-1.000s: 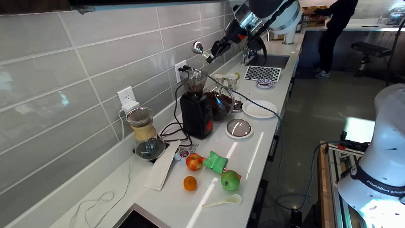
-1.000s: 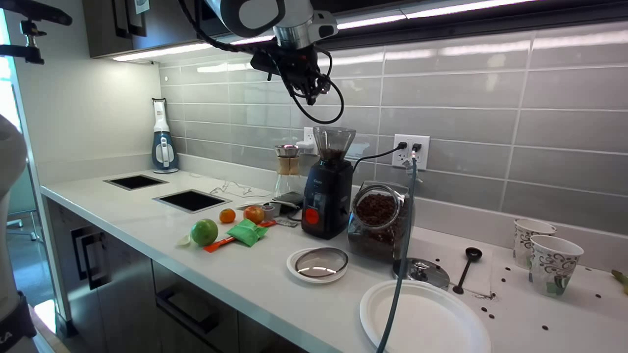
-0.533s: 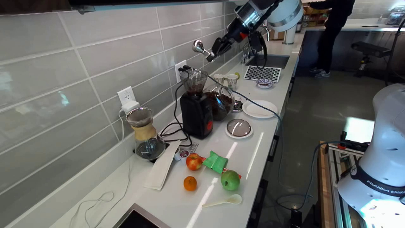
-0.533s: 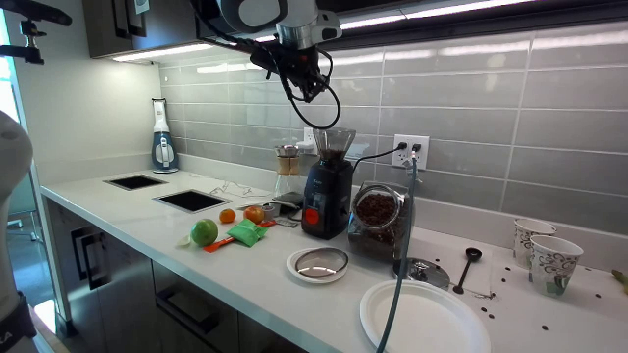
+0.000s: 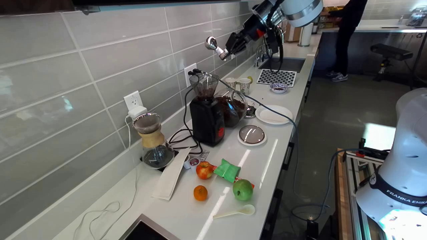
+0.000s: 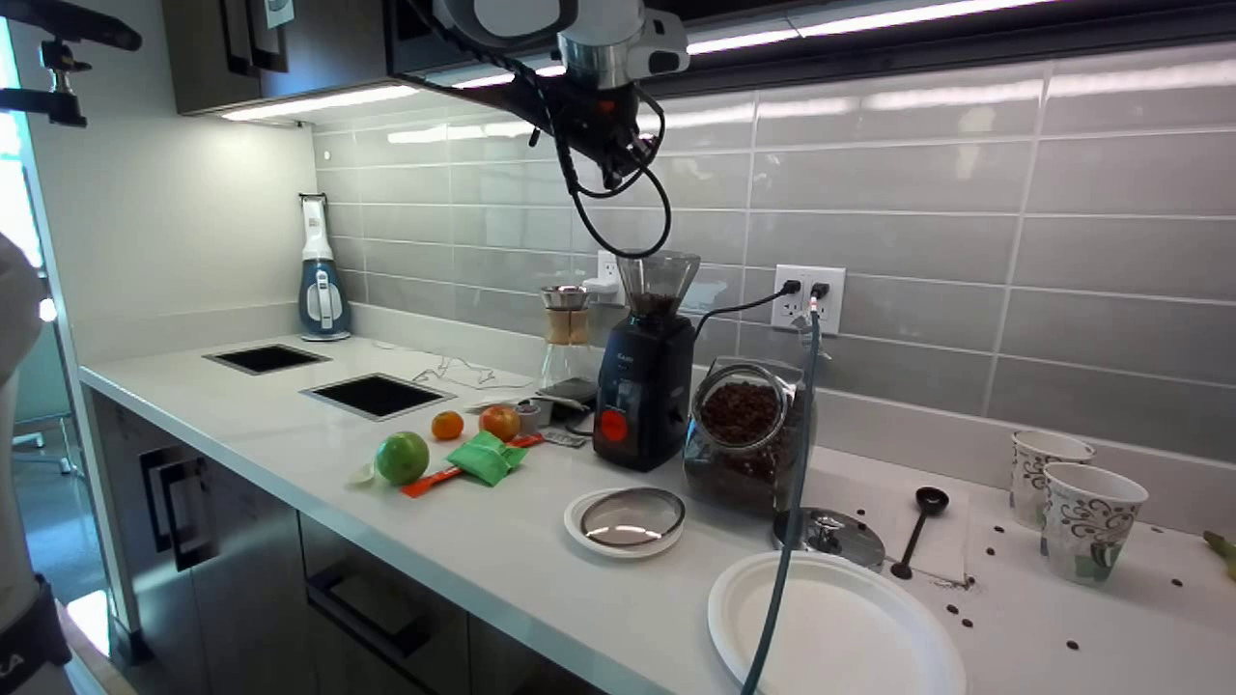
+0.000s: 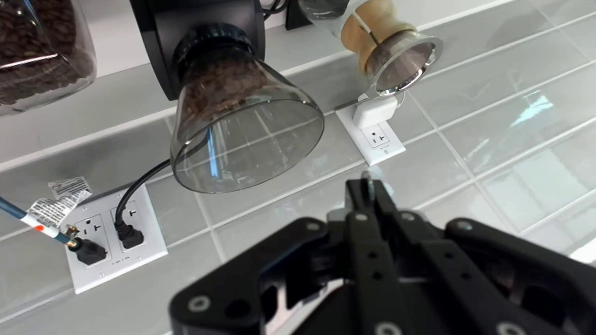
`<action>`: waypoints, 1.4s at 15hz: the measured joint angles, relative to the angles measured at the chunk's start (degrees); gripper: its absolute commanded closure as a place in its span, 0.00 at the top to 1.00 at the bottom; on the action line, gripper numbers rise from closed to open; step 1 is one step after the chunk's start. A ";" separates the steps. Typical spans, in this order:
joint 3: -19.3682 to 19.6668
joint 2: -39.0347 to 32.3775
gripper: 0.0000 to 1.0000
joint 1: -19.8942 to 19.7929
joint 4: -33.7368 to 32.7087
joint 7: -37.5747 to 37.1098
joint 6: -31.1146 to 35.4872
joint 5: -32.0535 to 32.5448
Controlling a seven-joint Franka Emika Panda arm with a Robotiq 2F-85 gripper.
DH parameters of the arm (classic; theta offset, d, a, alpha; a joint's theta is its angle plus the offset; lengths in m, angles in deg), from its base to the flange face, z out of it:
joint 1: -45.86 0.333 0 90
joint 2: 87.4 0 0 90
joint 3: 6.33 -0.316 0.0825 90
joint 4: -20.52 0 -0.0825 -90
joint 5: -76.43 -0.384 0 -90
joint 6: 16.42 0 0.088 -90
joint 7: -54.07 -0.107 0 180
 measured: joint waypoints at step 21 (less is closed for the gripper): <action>-10.55 -3.42 0.01 -13.25 -1.49 -1.08 -8.90 -2.88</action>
